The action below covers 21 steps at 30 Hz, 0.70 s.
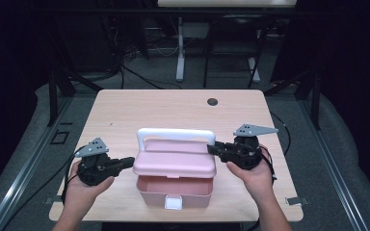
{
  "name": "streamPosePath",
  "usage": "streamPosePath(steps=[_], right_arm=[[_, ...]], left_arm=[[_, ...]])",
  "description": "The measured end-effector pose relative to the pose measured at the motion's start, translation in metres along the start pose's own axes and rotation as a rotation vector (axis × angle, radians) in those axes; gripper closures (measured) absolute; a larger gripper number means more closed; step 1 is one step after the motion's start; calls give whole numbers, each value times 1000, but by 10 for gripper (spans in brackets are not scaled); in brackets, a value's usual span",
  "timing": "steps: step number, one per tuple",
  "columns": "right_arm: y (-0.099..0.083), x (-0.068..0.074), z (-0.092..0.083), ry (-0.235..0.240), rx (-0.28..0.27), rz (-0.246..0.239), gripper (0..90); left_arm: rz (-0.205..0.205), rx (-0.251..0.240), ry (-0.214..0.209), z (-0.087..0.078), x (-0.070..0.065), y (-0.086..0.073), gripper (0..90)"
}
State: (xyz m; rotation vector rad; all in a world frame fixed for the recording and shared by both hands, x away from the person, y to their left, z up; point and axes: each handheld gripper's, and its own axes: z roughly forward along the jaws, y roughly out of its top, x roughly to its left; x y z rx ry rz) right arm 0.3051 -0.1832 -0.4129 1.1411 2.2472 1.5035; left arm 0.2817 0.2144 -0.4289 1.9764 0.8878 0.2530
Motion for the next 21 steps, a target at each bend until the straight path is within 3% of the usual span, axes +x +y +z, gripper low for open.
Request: streamPosePath(steps=[21], right_arm=[[2,-3,-1,3,-15,13,743]], left_arm=[[5,46,-22,7,0,-5,898]])
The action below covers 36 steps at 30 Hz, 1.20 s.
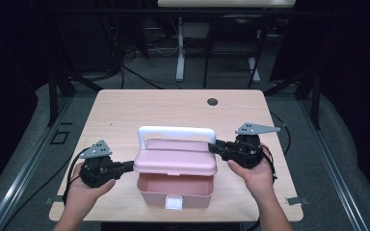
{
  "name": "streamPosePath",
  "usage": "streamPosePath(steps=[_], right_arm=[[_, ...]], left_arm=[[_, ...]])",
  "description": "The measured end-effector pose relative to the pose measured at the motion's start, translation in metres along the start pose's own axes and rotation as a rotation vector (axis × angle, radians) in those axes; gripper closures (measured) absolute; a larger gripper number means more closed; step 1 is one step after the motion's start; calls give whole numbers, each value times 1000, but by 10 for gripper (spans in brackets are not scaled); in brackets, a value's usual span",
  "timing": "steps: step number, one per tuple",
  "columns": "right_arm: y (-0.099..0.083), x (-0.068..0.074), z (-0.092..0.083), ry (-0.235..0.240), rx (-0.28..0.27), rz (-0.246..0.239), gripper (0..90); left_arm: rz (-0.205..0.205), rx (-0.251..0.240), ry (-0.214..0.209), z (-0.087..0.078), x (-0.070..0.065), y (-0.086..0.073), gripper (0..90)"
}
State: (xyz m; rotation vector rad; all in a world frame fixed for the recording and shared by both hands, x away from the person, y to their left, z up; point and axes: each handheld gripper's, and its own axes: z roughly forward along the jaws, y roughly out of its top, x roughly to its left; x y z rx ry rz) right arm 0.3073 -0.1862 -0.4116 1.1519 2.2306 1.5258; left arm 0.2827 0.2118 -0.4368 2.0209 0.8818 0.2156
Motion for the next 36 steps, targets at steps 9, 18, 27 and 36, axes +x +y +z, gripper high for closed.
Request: streamPosePath(steps=[9,18,27,36], right_arm=[[0,0,0,0,0,-2,743],[0,0,1,-4,5,-5,743],[-2,0,2,-11,7,-6,742],[-3,0,-2,-34,2,0,729]], left_arm=[[18,25,-35,9,-9,0,897],[34,41,-67,18,-18,1,897],[45,40,-79,19,-22,2,897],[47,28,-79,17,-22,5,897]])
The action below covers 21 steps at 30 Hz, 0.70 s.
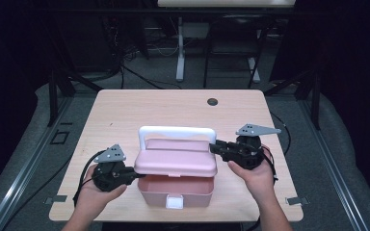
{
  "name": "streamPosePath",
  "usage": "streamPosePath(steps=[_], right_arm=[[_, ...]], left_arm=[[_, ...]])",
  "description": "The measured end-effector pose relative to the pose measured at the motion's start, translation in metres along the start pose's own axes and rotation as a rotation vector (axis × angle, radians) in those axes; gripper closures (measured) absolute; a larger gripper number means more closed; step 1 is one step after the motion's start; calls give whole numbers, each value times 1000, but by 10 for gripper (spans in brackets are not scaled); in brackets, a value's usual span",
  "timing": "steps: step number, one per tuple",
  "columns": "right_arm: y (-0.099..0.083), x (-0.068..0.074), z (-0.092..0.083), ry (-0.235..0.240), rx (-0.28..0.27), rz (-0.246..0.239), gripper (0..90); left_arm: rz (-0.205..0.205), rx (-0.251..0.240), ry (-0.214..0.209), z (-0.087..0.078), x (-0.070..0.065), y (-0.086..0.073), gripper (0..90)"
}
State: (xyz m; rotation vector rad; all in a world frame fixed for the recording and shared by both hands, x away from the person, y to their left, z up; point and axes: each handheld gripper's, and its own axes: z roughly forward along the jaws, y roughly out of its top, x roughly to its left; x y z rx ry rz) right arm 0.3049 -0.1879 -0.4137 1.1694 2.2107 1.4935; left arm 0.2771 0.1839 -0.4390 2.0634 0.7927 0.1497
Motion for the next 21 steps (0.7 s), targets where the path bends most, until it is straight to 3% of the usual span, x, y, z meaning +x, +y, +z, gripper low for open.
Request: streamPosePath(steps=[6,21], right_arm=[[-2,-1,-11,-48,-38,9,727],[-15,9,-26,-145,-29,5,731]], left_arm=[[8,-19,-2,-3,1,5,897],[11,-52,-1,-8,5,18,896]])
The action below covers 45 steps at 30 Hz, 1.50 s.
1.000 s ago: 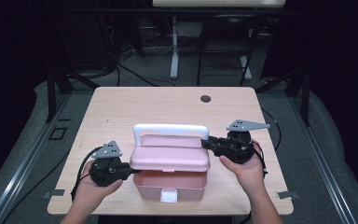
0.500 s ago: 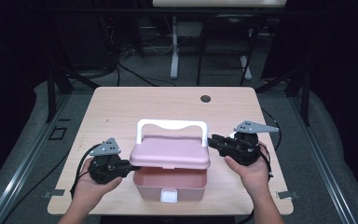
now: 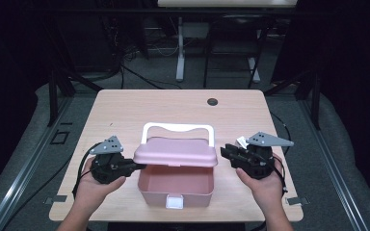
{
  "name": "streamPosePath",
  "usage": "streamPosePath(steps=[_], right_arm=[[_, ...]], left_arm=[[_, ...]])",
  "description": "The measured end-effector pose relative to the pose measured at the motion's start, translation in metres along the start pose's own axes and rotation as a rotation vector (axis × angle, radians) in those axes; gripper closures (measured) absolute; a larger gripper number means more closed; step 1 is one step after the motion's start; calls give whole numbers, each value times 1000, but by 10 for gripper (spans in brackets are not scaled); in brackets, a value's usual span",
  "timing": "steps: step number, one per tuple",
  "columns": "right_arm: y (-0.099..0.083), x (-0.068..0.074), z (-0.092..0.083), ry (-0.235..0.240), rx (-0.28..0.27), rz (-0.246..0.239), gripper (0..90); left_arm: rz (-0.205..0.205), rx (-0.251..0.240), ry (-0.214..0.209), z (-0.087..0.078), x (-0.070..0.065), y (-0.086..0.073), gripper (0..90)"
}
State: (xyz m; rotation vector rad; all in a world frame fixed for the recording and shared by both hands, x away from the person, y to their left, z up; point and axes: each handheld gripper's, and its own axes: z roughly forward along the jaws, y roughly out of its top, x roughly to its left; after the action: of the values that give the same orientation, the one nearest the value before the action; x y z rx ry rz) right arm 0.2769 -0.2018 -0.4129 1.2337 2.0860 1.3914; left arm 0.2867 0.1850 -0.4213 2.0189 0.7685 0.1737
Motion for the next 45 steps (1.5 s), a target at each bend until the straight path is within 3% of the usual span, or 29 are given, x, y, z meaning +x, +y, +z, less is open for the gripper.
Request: streamPosePath(steps=[7,19,23,27,34,39,45], right_arm=[[-26,6,6,10,46,14,735],[-56,26,20,84,101,-42,852],[-60,32,24,126,107,-35,870],[-65,36,29,136,131,-43,887],[-71,41,35,146,152,-34,898],[-75,48,39,141,174,-62,899],[-76,46,41,141,173,-64,900]], left_arm=[[-2,-10,-2,-1,1,3,896],[-8,-18,1,-2,5,11,896],[-17,-31,-6,-2,8,14,897],[-17,-37,-2,-2,8,18,897],[-24,-55,0,-2,11,21,897],[-27,-61,5,-2,11,21,897],[-25,-65,7,-2,11,22,897]])
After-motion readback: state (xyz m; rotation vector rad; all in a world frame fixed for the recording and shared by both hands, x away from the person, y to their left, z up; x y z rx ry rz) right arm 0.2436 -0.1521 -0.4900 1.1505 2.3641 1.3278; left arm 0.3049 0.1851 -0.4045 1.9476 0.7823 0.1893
